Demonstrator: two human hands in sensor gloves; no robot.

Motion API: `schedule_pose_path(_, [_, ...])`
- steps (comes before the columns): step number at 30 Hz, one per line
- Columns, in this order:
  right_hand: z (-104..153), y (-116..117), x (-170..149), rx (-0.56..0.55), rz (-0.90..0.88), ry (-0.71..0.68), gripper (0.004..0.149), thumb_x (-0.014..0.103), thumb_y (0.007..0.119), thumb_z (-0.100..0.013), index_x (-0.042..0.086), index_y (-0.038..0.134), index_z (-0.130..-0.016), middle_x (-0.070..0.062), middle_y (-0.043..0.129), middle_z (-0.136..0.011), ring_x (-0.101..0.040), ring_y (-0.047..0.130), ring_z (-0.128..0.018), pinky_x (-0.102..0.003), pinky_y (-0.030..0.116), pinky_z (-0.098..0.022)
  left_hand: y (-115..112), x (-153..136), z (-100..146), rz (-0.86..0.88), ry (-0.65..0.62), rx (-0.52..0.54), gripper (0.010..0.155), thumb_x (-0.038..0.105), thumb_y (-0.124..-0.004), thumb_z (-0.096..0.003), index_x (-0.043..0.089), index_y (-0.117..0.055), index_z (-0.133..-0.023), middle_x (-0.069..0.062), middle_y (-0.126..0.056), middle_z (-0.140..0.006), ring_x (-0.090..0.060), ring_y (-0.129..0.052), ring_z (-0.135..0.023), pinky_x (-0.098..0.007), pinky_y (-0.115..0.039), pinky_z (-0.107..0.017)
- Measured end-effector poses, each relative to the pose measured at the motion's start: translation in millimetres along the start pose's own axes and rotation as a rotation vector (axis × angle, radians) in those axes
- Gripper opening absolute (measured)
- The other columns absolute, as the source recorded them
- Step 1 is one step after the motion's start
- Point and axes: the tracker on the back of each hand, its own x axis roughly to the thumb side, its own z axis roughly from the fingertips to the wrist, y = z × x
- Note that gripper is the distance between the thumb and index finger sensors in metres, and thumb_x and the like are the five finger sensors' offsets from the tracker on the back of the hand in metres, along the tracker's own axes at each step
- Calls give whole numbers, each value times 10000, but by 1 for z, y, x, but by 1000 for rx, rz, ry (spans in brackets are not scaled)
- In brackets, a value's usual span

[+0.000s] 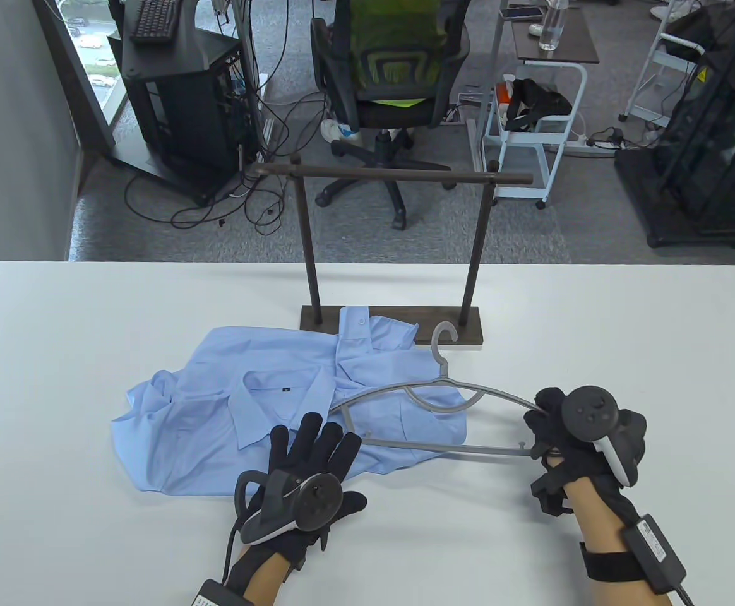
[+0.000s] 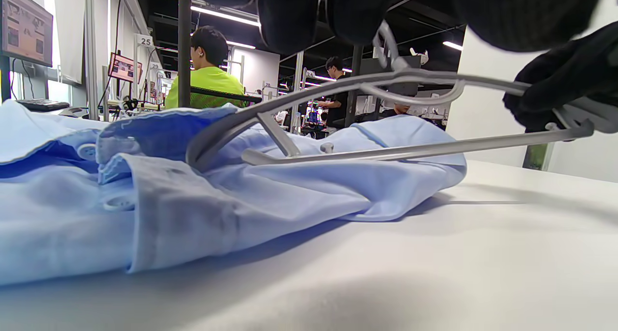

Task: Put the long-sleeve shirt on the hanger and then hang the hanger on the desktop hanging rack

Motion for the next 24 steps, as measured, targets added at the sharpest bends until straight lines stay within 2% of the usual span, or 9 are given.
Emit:
schedule_pose_path(3, [6, -11, 2, 7, -114, -85, 480, 334, 939, -366, 224, 845, -824, -134, 896, -733, -384, 951, -633, -614, 753, -536, -1, -2, 0, 16, 11, -4, 884, 689, -711, -323, 298, -554, -1099, -67, -559, -1177, -385, -437, -1157, -701, -337, -738])
schedule_pose_path(5, [10, -16, 3, 31, -173, -128, 477, 328, 943, -365, 238, 847, -824, -117, 893, -724, -372, 940, -620, -623, 734, -555, -1, -4, -1, 24, 16, -9, 883, 688, -711, -326, 298, -549, -1102, -67, -499, -1190, -395, -451, -1155, -705, -353, -738])
schedule_pose_path(8, [17, -23, 3, 9, -209, -180, 473, 320, 950, -361, 243, 856, -818, -113, 889, -720, -370, 931, -608, -635, 719, -568, 0, -7, -4, 38, 30, 2, 879, 686, -707, -332, 282, -561, -1098, -78, -505, -1184, -394, -491, -1147, -705, -371, -738])
schedule_pose_path(10, [26, -29, -1, -50, -227, -210, 471, 323, 950, -360, 253, 858, -817, -104, 887, -721, -364, 927, -607, -627, 717, -572, 0, -7, -4, 40, 29, -5, 876, 684, -708, -335, 274, -569, -1096, -84, -518, -1177, -393, -511, -1142, -704, -379, -737])
schedule_pose_path(13, [35, -27, -11, -133, -275, -254, 473, 317, 945, -367, 263, 864, -830, -100, 881, -732, -361, 923, -612, -620, 716, -572, 0, -7, -3, 32, 34, -5, 869, 682, -708, -337, 268, -582, -1090, -85, -546, -1165, -392, -539, -1134, -705, -395, -736])
schedule_pose_path(19, [43, -20, -23, -157, -301, -291, 475, 290, 929, -372, 279, 869, -844, -95, 853, -760, -358, 899, -633, -607, 696, -587, -5, -11, -6, 49, 48, -39, 867, 678, -708, -343, 270, -570, -1094, -87, -514, -1174, -398, -560, -1128, -706, -415, -733])
schedule_pose_path(24, [45, -19, -26, -164, -334, -285, 472, 293, 925, -373, 279, 866, -842, -91, 851, -759, -354, 898, -632, -604, 697, -585, 0, -22, -3, 72, 98, -8, 835, 660, -717, -358, 237, -608, -1071, -93, -591, -1111, -387, -664, -1073, -698, -459, -728])
